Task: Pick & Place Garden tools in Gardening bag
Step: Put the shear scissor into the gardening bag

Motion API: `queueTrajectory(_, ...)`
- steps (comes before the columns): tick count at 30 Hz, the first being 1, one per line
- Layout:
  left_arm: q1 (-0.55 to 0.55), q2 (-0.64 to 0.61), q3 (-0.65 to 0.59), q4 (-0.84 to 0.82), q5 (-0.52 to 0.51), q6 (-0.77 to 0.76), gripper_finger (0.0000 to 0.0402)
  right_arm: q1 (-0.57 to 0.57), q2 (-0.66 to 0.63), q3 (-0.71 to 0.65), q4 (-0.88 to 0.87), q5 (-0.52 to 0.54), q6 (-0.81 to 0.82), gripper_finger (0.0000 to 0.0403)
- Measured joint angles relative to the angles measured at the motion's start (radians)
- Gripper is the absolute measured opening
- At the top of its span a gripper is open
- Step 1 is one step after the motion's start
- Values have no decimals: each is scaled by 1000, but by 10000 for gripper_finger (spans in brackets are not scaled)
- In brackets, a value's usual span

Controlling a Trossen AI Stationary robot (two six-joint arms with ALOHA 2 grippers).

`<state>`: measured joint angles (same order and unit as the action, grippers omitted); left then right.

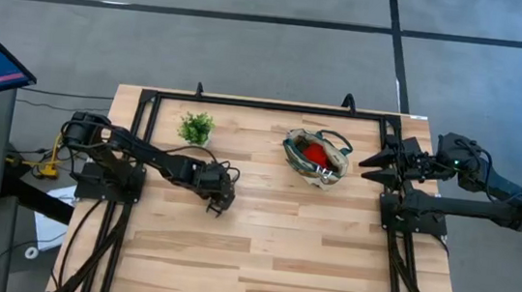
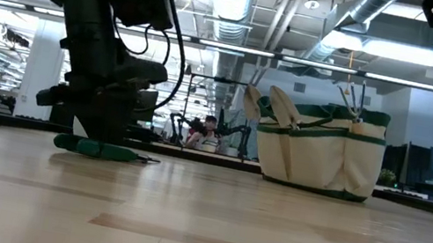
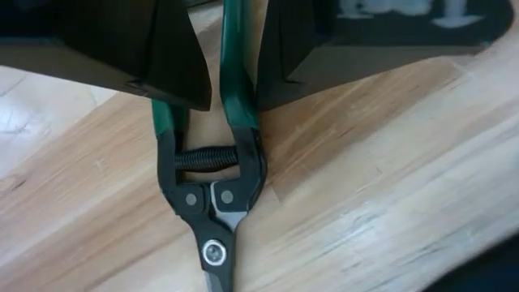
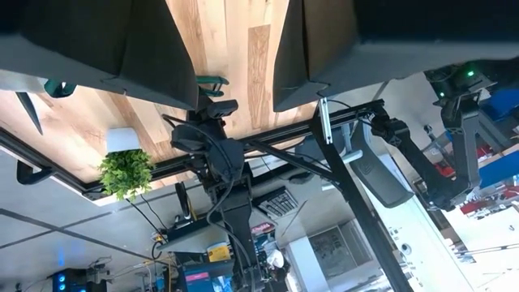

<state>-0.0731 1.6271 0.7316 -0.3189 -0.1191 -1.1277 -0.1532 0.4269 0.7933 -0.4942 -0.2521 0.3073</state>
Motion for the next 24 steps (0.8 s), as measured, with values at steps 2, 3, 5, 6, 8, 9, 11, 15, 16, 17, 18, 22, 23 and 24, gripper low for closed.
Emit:
queueTrajectory(2,0,4,-5,-1,7,-21,95,0,0,0,0,0,0,154)
queueTrajectory(3,0,4,-5,0,6,-23,95,0,0,0,0,0,0,154)
queueTrajectory(5,0,-1,-6,5,3,-25,95,0,0,0,0,0,5,154)
queueTrajectory(6,0,-6,-7,10,-4,-27,95,0,0,0,0,0,5,154)
queueTrajectory(8,-1,-9,-9,23,-17,-29,95,0,0,0,0,0,5,154)
queueTrajectory(9,-1,-16,-9,24,-21,-30,95,0,0,0,0,0,6,154)
queueTrajectory(11,-1,-17,-10,27,-26,-30,95,0,0,0,0,0,7,154)
queueTrajectory(15,-1,-17,-10,27,-28,-30,86,0,0,0,0,0,8,154)
queueTrajectory(16,-1,-17,-10,27,-27,-30,81,0,0,0,0,0,8,154)
queueTrajectory(17,-1,-17,-10,26,-26,-30,74,0,0,0,0,0,8,154)
queueTrajectory(18,-1,-17,-10,25,-25,-30,67,0,0,0,0,0,8,154)
queueTrajectory(22,-1,-17,-10,27,-24,-30,37,0,0,0,0,0,8,154)
queueTrajectory(23,-1,-17,-10,27,-24,-30,32,0,0,0,0,0,8,154)
queueTrajectory(24,-1,-16,-10,27,-24,-30,28,0,0,0,0,0,8,154)
